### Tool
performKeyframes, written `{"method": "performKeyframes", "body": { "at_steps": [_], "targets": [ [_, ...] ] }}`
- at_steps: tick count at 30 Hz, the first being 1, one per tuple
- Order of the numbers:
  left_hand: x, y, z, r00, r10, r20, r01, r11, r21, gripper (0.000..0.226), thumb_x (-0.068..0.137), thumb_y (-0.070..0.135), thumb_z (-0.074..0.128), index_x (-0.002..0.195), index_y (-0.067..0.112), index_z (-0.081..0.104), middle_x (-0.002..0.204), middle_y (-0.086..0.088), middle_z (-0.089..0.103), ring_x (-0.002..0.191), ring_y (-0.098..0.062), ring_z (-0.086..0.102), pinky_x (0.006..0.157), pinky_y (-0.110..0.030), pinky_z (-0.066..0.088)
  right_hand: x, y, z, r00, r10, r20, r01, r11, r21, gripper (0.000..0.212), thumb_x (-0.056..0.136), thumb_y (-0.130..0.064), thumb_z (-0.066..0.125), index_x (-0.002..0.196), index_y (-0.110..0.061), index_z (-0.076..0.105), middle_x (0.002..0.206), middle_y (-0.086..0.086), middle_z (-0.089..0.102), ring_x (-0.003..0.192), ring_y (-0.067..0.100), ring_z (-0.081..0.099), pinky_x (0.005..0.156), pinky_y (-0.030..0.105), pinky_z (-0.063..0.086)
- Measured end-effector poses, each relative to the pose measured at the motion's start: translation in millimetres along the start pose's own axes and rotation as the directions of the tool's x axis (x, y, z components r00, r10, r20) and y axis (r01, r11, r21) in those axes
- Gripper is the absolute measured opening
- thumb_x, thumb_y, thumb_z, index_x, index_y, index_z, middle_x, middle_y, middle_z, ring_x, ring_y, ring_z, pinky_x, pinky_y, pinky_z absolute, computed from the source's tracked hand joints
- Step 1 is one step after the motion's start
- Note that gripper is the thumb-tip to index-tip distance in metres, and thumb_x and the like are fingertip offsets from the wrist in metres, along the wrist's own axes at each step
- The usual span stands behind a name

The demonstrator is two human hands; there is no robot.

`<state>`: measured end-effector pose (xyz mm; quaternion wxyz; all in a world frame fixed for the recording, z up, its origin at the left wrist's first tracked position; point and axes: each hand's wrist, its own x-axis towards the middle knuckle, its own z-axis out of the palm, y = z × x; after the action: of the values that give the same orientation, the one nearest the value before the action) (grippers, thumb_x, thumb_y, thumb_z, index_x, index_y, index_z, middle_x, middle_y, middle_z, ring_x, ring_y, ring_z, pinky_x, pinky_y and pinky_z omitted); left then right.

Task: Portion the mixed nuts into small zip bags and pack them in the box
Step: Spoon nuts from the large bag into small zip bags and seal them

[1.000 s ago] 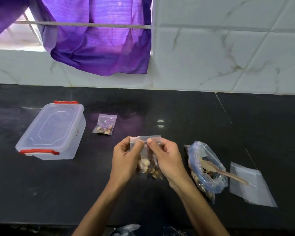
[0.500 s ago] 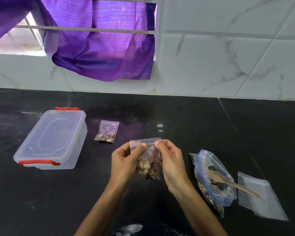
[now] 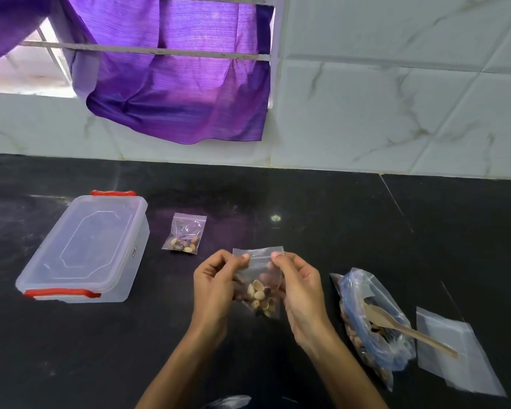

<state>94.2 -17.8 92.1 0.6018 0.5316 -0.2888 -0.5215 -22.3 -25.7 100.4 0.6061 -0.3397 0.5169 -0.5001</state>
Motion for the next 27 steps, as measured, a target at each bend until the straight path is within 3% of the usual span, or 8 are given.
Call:
{"method": "performKeyframes", "body": {
  "at_steps": [2, 4, 6, 9, 12, 18, 23, 27],
  "targets": [
    [1, -2, -1, 1.000, 0.013, 0.013, -0.013, 1.000, -0.002, 0.034, 0.086, 0.011, 0.063, 0.054, 0.015, 0.050, 0.058, -0.007, 0.047, 0.053, -0.020, 0.046, 0.049, -0.026, 0.036, 0, 2, 1, 1.000, 0.001, -0.018, -0.001, 1.000, -0.001, 0.011, 0.088, -0.016, 0.063, 0.078, -0.011, 0.066, 0.066, 0.000, 0.067, 0.066, 0.016, 0.066, 0.064, 0.033, 0.054],
    [-1, -3, -1, 0.997, 0.057, 0.051, -0.058, 0.998, 0.022, 0.033, 0.092, 0.020, 0.057, 0.058, 0.017, 0.058, 0.058, -0.005, 0.053, 0.053, -0.019, 0.050, 0.049, -0.026, 0.040, 3, 4, 0, 0.999, 0.005, -0.050, -0.004, 1.000, 0.007, 0.012, 0.085, -0.018, 0.067, 0.073, -0.014, 0.065, 0.068, 0.005, 0.065, 0.070, 0.023, 0.063, 0.073, 0.044, 0.053],
    [-4, -5, 0, 0.984, 0.161, 0.074, -0.168, 0.980, 0.110, 0.033, 0.098, 0.023, 0.047, 0.070, 0.013, 0.060, 0.057, 0.002, 0.058, 0.051, -0.010, 0.055, 0.045, -0.023, 0.044, 6, 4, -3, 0.999, -0.015, -0.051, 0.015, 1.000, -0.007, 0.016, 0.085, -0.021, 0.067, 0.070, -0.018, 0.064, 0.070, 0.007, 0.062, 0.072, 0.026, 0.060, 0.078, 0.048, 0.052],
    [-2, -13, 2, 0.928, 0.371, 0.043, -0.366, 0.881, 0.300, 0.035, 0.099, 0.029, 0.040, 0.070, 0.011, 0.050, 0.056, 0.008, 0.050, 0.050, -0.004, 0.045, 0.048, -0.021, 0.039, 6, 8, -3, 0.994, -0.103, 0.024, 0.106, 0.983, -0.152, 0.020, 0.093, -0.029, 0.056, 0.082, -0.013, 0.060, 0.071, 0.003, 0.061, 0.073, 0.022, 0.060, 0.072, 0.038, 0.052],
    [0, -18, 4, 0.886, 0.462, 0.033, -0.436, 0.808, 0.396, 0.033, 0.098, 0.029, 0.037, 0.068, 0.016, 0.041, 0.054, 0.013, 0.047, 0.048, -0.002, 0.040, 0.046, -0.018, 0.034, 3, 15, -1, 0.983, -0.156, 0.094, 0.182, 0.878, -0.442, 0.035, 0.097, -0.044, 0.037, 0.087, -0.016, 0.055, 0.067, -0.004, 0.059, 0.063, 0.006, 0.058, 0.067, 0.029, 0.049],
    [9, -21, -8, 0.894, 0.422, 0.153, -0.437, 0.744, 0.505, 0.036, 0.095, 0.041, 0.036, 0.071, 0.016, 0.039, 0.052, 0.010, 0.043, 0.045, -0.005, 0.035, 0.043, -0.027, 0.031, 6, 24, -8, 0.912, -0.389, 0.128, 0.379, 0.683, -0.625, 0.039, 0.095, -0.047, 0.027, 0.075, -0.020, 0.047, 0.056, 0.004, 0.054, 0.047, 0.009, 0.048, 0.047, 0.033, 0.040],
    [13, -19, -13, 0.905, 0.404, 0.132, -0.414, 0.766, 0.491, 0.050, 0.095, 0.055, 0.034, 0.071, 0.013, 0.049, 0.051, 0.011, 0.049, 0.046, -0.002, 0.041, 0.045, -0.015, 0.033, 7, 26, -5, 0.899, -0.412, 0.149, 0.405, 0.655, -0.638, 0.043, 0.092, -0.052, 0.022, 0.077, -0.021, 0.048, 0.054, 0.000, 0.048, 0.046, 0.006, 0.043, 0.047, 0.033, 0.038],
    [7, -32, -17, 0.911, 0.396, 0.117, -0.398, 0.768, 0.502, 0.040, 0.096, 0.054, 0.030, 0.072, 0.026, 0.046, 0.048, 0.002, 0.051, 0.040, -0.015, 0.049, 0.039, -0.040, 0.044, 13, 26, 1, 0.894, -0.440, 0.089, 0.408, 0.713, -0.570, 0.041, 0.096, -0.041, 0.028, 0.067, -0.018, 0.044, 0.052, -0.003, 0.044, 0.047, 0.006, 0.042, 0.047, 0.031, 0.036]
  ]
}}
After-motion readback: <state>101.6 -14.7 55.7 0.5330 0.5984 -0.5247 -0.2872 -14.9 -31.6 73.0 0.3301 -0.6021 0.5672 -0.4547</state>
